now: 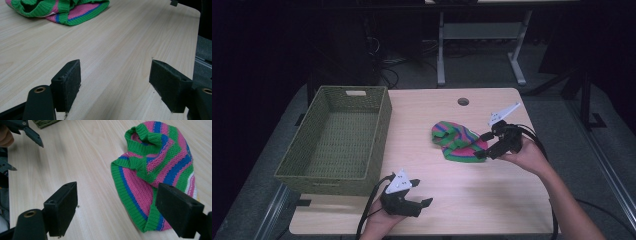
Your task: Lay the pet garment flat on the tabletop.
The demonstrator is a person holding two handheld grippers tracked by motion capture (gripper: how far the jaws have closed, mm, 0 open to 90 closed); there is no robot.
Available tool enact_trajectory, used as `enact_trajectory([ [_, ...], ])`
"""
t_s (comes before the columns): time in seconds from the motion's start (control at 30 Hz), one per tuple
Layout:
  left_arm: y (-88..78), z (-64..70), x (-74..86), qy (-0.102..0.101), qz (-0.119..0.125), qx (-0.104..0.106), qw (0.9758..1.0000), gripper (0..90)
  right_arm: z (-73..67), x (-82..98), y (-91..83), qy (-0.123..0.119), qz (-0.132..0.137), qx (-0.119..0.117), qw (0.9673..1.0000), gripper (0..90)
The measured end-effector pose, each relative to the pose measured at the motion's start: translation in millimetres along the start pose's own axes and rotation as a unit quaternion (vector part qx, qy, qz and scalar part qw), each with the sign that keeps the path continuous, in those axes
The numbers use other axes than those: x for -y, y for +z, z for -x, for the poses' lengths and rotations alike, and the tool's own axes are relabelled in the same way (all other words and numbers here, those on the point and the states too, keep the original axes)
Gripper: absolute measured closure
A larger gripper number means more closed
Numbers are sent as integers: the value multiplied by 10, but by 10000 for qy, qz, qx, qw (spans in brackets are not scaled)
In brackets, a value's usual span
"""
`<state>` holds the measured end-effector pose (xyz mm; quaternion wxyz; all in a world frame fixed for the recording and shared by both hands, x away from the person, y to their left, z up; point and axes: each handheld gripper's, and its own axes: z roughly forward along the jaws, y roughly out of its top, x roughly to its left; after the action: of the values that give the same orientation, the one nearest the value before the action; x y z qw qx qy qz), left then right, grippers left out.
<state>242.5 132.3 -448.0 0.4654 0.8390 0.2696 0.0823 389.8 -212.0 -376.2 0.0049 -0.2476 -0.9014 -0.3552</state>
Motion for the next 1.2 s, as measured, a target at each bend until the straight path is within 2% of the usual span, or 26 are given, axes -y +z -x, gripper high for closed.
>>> enact_trajectory([
  [0.1,-1,0,1,19,-23,3,10000,250,39,-71,41,-18,-71,8,10000,178],
  [0.23,-9,0,4,-2,6,-5,10000,251,103,-172,135,84,-187,13,9998,180],
  [0.53,-4,-10,10,-24,13,10,10000,251,174,-289,331,-42,-355,140,9993,181],
  [0.63,-15,-16,6,-7,-2,8,10000,251,225,-298,385,73,-408,91,9991,206],
  [0.7,-22,-17,8,-33,20,6,10000,251,264,-290,436,178,-453,161,9987,211],
  [1.1,1,-15,8,-20,13,16,10000,251,352,-318,608,336,-457,307,9979,220],
  [1.13,-1,-15,7,-33,12,24,10000,251,362,-317,627,393,-475,314,9976,220],
  [1.2,-12,-20,5,-183,70,173,9997,251,396,-308,690,455,-607,335,9966,223],
])
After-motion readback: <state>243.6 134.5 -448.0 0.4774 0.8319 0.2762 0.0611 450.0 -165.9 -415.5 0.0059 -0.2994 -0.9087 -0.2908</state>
